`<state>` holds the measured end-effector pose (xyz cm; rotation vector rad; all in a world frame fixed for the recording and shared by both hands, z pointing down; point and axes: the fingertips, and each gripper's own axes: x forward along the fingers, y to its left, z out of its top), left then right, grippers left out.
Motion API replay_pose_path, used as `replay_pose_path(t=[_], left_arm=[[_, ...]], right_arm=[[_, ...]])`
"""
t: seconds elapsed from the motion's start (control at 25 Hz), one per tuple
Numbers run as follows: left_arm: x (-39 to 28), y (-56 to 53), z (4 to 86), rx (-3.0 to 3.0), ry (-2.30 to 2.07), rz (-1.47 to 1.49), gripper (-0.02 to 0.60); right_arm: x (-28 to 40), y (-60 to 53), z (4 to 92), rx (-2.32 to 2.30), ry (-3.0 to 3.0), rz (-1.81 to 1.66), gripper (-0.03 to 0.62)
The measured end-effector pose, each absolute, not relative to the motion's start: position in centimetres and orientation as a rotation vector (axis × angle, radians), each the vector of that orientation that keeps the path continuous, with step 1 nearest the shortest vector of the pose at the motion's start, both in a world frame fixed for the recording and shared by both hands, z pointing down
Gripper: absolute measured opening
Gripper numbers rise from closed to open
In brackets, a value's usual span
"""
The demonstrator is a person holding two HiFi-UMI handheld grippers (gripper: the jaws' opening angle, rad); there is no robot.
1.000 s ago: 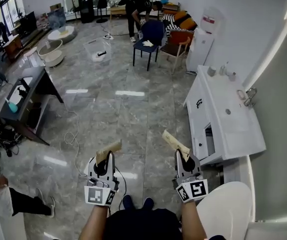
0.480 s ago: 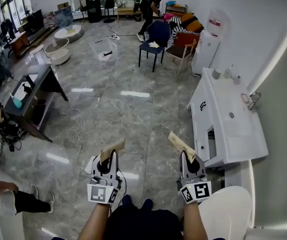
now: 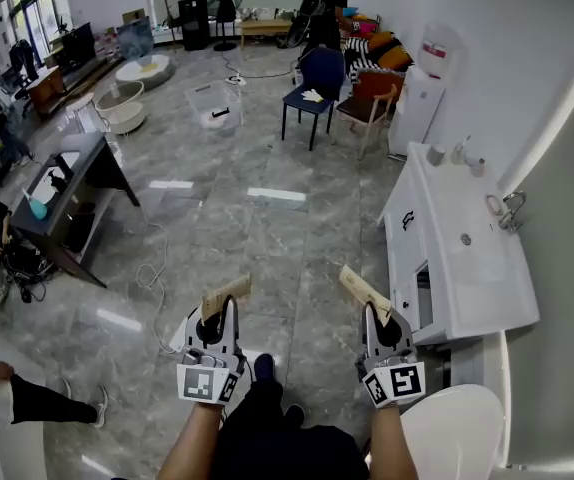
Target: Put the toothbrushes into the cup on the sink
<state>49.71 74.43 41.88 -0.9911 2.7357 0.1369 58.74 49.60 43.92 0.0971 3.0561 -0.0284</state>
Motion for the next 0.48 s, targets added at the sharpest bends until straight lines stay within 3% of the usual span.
replay_pose_path(t=[0.28, 0.48], left_arm=[[43.3, 70.8, 42.6, -1.002, 2.717, 0.148, 0.061], [34.7, 67.9, 43.1, -1.024, 2.699, 0.18, 0.061]], right_arm=[[52.5, 46.5, 44.6, 0.099, 3.057, -0.007, 0.048], [44.3, 43.7, 45.4, 0.081, 3.071, -0.003, 0.048]])
